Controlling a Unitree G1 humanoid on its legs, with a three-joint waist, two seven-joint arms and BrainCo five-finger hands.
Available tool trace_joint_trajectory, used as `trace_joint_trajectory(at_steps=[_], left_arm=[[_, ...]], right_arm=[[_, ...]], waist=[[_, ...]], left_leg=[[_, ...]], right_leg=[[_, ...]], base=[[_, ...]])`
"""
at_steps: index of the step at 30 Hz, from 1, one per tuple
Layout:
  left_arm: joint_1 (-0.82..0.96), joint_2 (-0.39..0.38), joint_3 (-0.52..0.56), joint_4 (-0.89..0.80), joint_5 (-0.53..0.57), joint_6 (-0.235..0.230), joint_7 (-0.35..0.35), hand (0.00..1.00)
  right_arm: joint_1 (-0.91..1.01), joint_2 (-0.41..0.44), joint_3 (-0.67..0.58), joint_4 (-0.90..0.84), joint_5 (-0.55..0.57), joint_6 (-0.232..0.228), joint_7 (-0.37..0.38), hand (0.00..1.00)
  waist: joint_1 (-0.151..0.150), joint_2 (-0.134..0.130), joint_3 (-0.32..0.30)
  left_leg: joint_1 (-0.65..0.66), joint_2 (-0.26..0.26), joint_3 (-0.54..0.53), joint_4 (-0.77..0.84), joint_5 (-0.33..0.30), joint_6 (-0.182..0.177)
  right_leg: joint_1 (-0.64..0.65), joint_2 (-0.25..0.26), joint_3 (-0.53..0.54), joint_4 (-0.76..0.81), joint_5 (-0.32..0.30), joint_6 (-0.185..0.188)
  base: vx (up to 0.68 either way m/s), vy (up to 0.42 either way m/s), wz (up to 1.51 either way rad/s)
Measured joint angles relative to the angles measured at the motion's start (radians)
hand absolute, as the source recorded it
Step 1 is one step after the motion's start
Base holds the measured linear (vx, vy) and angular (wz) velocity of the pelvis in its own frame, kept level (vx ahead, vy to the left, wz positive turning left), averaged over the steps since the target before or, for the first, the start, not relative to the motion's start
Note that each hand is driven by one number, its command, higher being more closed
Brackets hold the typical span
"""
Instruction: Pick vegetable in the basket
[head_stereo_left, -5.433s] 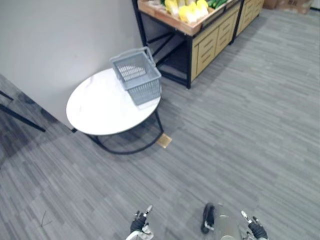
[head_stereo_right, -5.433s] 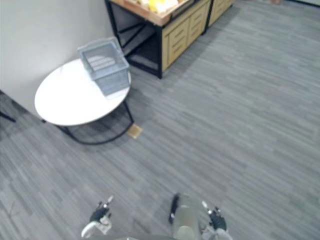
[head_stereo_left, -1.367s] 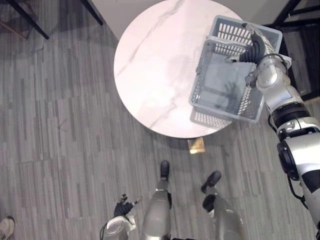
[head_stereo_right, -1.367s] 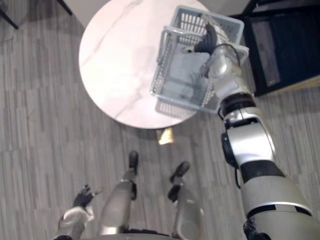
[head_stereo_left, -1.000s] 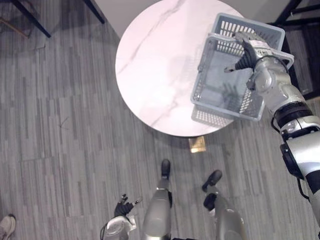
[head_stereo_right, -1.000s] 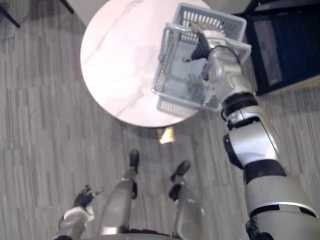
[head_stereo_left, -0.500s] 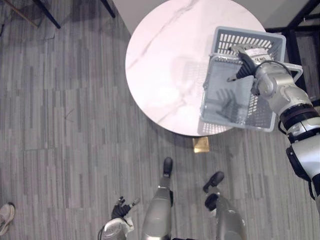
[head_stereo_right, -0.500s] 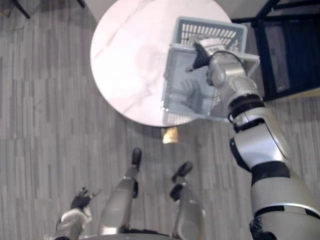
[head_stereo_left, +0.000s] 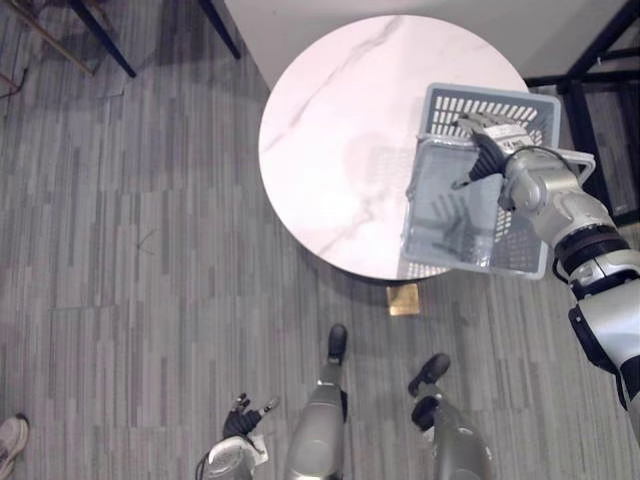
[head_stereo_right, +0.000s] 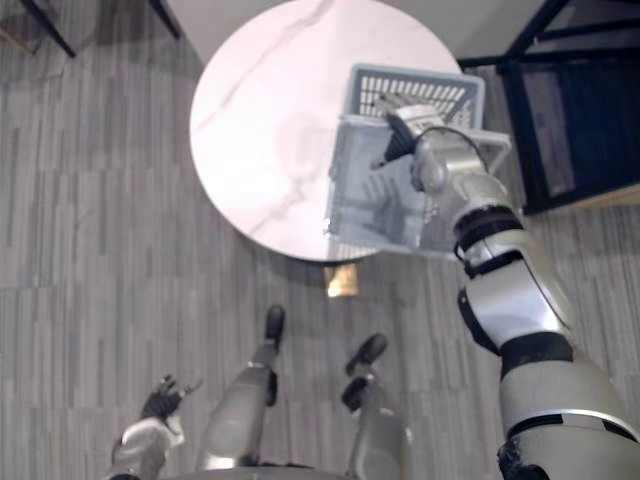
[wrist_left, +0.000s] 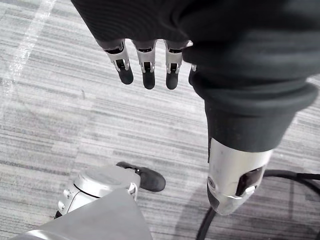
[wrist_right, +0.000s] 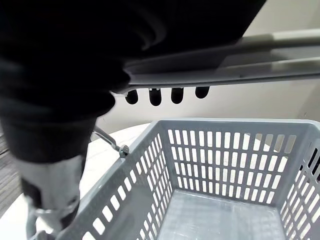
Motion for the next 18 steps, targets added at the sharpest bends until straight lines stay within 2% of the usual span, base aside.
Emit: trace_joint_trajectory(at_steps=[14,18], left_arm=[[0.000,0.001,0.002,0.001,0.000,0.000,0.000,0.00],[0.001,0.001,0.006,0.007,0.000,0.000,0.000,0.00]], right_arm=[[0.048,-0.010,-0.031,-0.051,-0.002,0.002,-0.019,1.00],[0.061,-0.011,0.028,-0.075,-0.011,-0.003,0.006,1.00]], waist=[[-0.001,-0.014,-0.010],[-0.005,-0.031,-0.020]], left_leg=[[0.001,-0.004,0.002,-0.019,0.010,0.005],[0.005,-0.002,0.008,-0.019,0.010,0.005]], right_leg=[[-0.012,-0.004,0.004,0.004,0.002,0.002],[-0.012,-0.002,0.010,0.004,0.002,0.002]], base=[[0.00,0.000,0.00],[0.00,-0.017,-0.03]])
